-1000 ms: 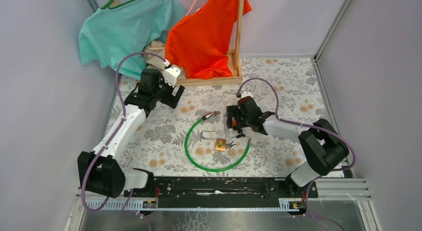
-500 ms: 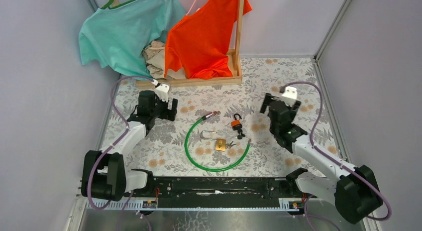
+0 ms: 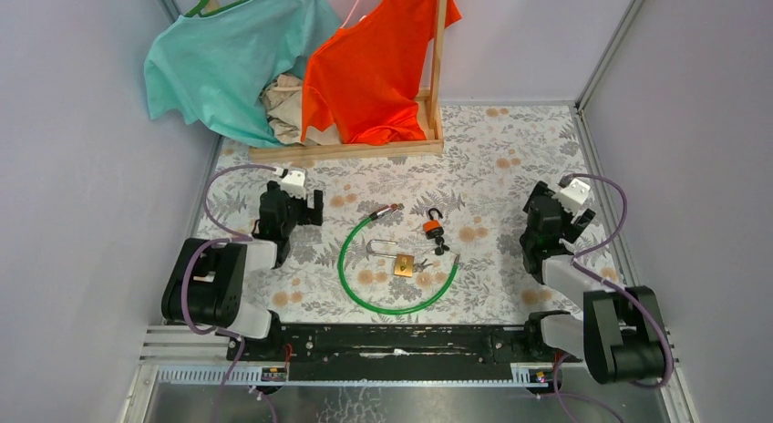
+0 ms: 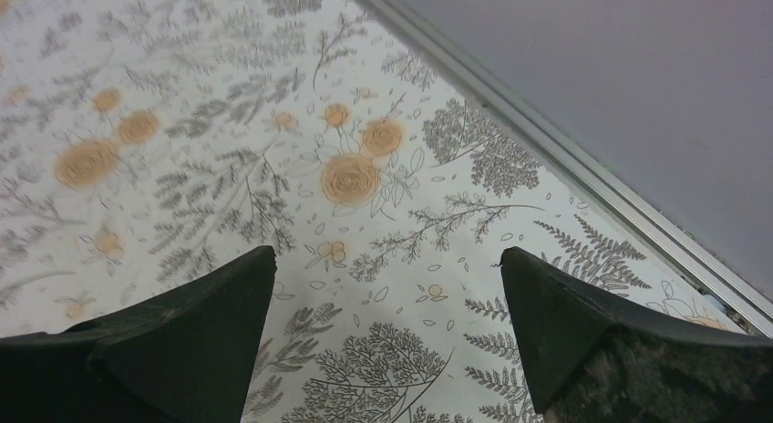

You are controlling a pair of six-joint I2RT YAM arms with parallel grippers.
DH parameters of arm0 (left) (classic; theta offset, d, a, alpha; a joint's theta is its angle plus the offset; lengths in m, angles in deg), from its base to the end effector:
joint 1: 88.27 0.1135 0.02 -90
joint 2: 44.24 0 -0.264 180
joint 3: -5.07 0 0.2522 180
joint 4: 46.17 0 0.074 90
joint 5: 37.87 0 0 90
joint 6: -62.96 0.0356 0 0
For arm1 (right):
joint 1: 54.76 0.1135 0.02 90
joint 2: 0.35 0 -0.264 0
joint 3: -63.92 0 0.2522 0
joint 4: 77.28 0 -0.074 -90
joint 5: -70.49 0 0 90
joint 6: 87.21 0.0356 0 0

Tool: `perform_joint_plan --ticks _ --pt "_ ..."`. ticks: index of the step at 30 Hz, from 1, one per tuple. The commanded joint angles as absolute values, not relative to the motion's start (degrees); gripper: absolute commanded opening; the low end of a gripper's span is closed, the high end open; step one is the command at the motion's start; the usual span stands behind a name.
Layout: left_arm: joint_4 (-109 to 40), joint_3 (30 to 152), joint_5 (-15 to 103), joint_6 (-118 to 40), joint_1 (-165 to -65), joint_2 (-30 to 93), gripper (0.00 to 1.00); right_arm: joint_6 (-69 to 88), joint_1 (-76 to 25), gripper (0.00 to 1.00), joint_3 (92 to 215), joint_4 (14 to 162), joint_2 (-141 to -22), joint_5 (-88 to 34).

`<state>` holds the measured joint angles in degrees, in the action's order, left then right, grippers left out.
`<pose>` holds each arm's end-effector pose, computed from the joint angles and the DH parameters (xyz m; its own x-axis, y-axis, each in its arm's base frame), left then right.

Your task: Unlock with the key

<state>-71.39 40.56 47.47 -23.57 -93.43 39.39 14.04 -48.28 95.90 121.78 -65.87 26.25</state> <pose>0.2585 -0.0263 0.1454 -0.3772 0.0946 -0.9213 0.1873 0.9820 0.0242 0.2180 -0.0009 0.1897 -0.1246 0.1228 -0.9846 0.6472 0.7622 0.0132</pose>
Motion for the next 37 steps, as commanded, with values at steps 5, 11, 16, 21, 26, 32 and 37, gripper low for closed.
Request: perform_joint_plan --ticks 5,11,16,21,26,32,37 --pt "-104.7 31.0 53.8 -28.2 -91.2 42.9 1.0 7.1 -50.4 0.99 96.3 135.7 -71.7 14.0" --pt "-104.1 30.1 53.0 -27.8 -91.2 42.0 1.0 7.5 -50.4 0.99 91.6 146.8 -75.6 8.0" --pt "-99.7 33.1 55.6 -29.5 -91.1 42.6 1.0 4.2 -50.3 0.99 89.7 157.1 -85.8 -1.6" --pt "-100.0 33.0 55.7 -29.5 -91.1 42.7 1.0 4.4 -50.4 0.99 89.7 159.1 -86.6 -1.2" --pt "-99.9 33.1 55.7 -29.5 -91.0 42.8 1.0 4.0 -50.4 0.99 88.5 163.1 -87.5 -1.0" --pt "-99.4 33.3 55.5 -29.5 -91.0 42.9 1.0 4.1 -50.4 0.99 88.8 162.0 -87.3 -1.0" --pt "-99.6 33.3 55.5 -29.5 -91.0 42.9 1.0 4.1 -50.4 0.99 88.7 162.2 -87.3 -1.0"
